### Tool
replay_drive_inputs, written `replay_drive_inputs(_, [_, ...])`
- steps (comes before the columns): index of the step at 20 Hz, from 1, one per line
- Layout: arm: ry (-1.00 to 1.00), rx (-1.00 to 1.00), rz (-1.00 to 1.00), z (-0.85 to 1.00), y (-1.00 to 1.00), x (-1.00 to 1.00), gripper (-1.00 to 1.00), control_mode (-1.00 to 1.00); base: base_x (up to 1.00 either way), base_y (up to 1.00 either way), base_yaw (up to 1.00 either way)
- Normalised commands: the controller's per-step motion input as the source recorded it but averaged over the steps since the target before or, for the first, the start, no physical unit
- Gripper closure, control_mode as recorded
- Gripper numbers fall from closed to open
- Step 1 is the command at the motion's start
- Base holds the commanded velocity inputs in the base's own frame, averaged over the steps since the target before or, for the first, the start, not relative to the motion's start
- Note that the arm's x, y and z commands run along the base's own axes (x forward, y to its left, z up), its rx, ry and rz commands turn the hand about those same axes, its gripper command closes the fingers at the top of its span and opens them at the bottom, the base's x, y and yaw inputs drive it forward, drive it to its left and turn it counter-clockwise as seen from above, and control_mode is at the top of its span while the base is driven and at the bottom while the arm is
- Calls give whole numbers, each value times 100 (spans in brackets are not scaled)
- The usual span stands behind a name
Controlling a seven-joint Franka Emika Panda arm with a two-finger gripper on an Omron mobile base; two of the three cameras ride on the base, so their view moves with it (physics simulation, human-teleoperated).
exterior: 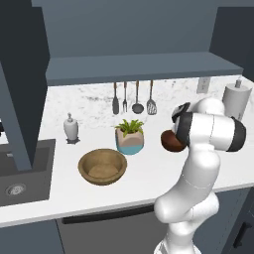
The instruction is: Pick up the bowls on the counter and stack them on top of one another in the open cabinet. Place the smaller bowl on top of the larger bowl.
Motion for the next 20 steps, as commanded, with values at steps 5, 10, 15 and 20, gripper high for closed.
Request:
replay_drive_inputs(5, [0,0,0,-22,0,21,100,-100,0,0,0])
replay_drive_inputs(10, [1,0,0,0,0,0,100,-100,0,0,0])
replay_drive_inputs(15, [0,0,0,0,0,-2,100,-100,0,0,0])
replay_drive_inputs(20, [-19,0,0,41,5,-63,100,-100,0,0,0])
